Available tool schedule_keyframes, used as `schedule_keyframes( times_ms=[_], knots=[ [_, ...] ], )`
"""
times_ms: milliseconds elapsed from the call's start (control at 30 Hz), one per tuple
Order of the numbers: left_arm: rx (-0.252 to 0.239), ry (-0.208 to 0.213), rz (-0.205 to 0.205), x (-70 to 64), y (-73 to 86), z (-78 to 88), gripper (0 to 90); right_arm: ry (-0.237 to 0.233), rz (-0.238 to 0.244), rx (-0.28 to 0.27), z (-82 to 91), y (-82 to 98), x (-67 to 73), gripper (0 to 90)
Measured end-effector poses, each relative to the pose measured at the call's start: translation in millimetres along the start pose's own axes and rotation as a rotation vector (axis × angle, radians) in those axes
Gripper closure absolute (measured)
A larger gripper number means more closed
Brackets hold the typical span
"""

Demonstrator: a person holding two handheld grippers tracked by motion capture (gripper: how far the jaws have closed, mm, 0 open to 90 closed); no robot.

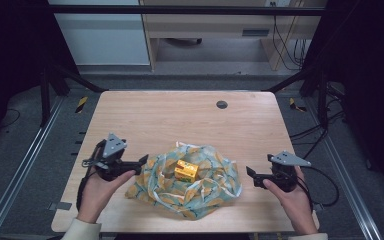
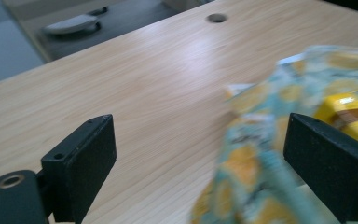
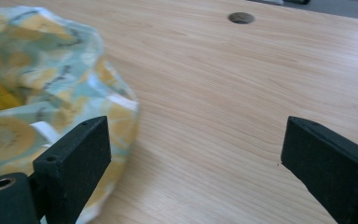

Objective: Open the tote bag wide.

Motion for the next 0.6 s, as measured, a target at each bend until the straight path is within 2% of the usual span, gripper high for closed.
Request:
schedule_keyframes(
  times_ms=[67, 267, 467, 533, 600],
  knots=[
    [0.013, -0.012, 0.037, 13.6, 10.8, -0.5, 8.4, 0.019, -0.025, -0.005, 0.6, 1.5, -6.3, 8.5],
    [0.052, -0.067, 0.092, 43.0, 42.6, -1.2, 7.9, 0.047, -0.076, -0.031, 2.6, 2.1, -17.8, 7.3],
    [0.089, -0.084, 0.139, 58.9, 67.1, -7.1, 7.4, 0.050, -0.111, -0.035, -5.9, 5.8, -21.2, 6.9],
    [0.110, -0.096, 0.135, 62.5, 73.3, -9.3, 7.2, 0.065, -0.122, -0.022, -8.9, 7.8, -23.6, 6.6],
    [0.127, -0.106, 0.131, 64.1, 79.2, -11.0, 7.2, 0.087, -0.153, 0.007, -12.4, 12.3, -25.3, 8.1]
  ],
)
Point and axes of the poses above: each handheld gripper's, and its own axes: z roughly backward along the jaws, y roughly out of its underside, x roughly to its left, the point moved 3 cm from there along -z, roughly forward along the jaws, and after that the axes turned 9 degrees about x, right-handed, at the moved point
